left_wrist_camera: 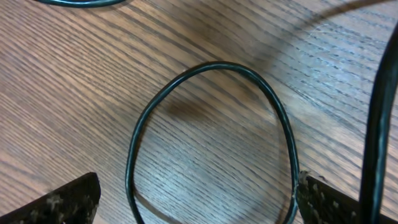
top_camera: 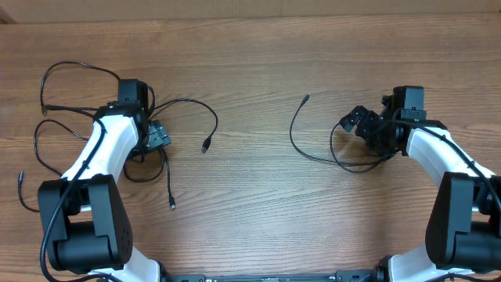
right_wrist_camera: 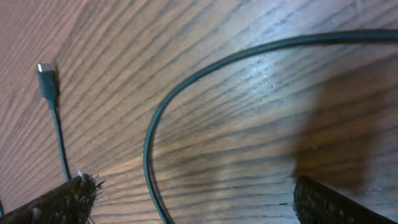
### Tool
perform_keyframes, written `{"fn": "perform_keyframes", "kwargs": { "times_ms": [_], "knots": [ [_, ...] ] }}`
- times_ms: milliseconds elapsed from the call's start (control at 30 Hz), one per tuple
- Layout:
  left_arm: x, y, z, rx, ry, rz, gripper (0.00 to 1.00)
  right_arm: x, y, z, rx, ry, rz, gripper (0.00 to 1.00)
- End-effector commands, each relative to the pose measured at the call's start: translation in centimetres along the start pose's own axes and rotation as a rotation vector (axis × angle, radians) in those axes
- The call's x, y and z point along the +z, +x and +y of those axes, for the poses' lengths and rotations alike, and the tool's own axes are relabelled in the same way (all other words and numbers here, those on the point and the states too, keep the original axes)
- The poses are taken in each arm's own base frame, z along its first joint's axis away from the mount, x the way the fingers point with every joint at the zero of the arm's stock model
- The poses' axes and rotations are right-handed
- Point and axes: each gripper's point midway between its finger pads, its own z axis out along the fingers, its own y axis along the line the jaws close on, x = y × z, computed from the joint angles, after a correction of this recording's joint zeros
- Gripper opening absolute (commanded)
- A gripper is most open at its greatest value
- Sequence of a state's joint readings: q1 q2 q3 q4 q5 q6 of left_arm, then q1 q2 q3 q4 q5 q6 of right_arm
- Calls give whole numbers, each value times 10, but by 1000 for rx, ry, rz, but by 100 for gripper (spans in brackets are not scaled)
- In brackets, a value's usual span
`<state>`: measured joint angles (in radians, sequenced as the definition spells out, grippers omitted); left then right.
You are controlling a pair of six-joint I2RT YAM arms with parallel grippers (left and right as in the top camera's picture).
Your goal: Untangle cables
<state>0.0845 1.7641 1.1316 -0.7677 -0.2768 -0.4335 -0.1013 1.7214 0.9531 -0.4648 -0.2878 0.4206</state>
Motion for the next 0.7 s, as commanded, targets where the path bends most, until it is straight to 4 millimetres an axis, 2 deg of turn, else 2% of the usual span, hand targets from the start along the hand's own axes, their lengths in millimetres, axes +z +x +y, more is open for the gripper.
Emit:
{"fn": "perform_keyframes", "kwargs": {
  "times_ms": [0,267,567,667],
  "knots": [
    [2,0,6,12,30,5,100,-2,0,0,-11,10,-5,100],
    [18,4,14,3,36,-8,100,-2,3,-3,-6,24,8,100],
    [26,-1,25,-35,50,-14,100,-2,6,-9,0,56,13,100],
    [30,-3,30,13,46,-29,100,-2,6,-10,1,57,15,100]
  ]
}}
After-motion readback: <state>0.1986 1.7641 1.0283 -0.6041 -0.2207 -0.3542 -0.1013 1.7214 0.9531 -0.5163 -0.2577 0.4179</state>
